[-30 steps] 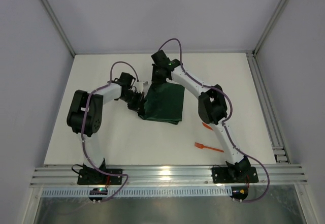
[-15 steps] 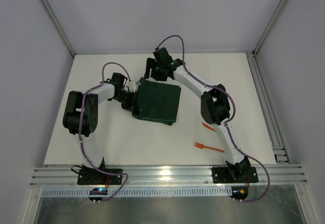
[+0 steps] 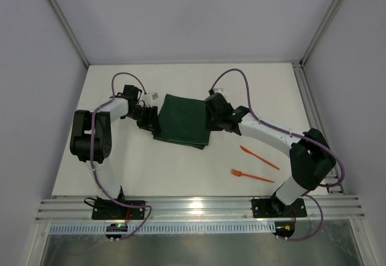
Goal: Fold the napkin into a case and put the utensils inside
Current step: Turn over the upper triangle folded napkin at the center of the board, then move the lower triangle-folded napkin to the center of the board.
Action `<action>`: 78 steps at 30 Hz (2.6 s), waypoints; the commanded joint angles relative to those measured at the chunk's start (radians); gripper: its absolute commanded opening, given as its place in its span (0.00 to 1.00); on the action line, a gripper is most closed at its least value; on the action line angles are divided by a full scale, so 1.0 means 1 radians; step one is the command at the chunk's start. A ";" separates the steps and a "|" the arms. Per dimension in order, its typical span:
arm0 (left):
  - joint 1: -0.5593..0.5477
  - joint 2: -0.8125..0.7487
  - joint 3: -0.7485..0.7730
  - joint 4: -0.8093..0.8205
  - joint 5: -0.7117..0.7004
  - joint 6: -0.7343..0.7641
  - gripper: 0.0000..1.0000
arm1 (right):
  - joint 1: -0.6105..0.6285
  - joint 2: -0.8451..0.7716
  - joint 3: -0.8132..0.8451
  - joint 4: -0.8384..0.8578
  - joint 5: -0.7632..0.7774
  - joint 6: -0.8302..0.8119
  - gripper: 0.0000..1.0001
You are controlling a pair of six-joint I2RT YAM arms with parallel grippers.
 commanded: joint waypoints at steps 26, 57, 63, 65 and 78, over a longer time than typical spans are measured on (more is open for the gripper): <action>-0.076 -0.128 -0.061 -0.120 -0.211 0.073 0.41 | 0.217 -0.056 -0.382 0.339 0.135 0.169 0.25; -0.097 -0.112 -0.032 -0.127 -0.228 0.100 0.00 | 0.212 0.041 -0.388 0.344 0.247 0.178 0.04; -0.070 -0.123 -0.016 -0.135 -0.242 0.117 0.00 | 0.203 0.016 -0.407 0.350 0.248 0.148 0.04; -0.067 -0.122 -0.012 -0.137 -0.244 0.122 0.00 | 0.203 0.013 -0.407 0.350 0.247 0.128 0.04; -0.053 -0.083 0.002 -0.112 -0.323 0.151 0.00 | 0.195 0.010 -0.416 0.356 0.224 0.077 0.04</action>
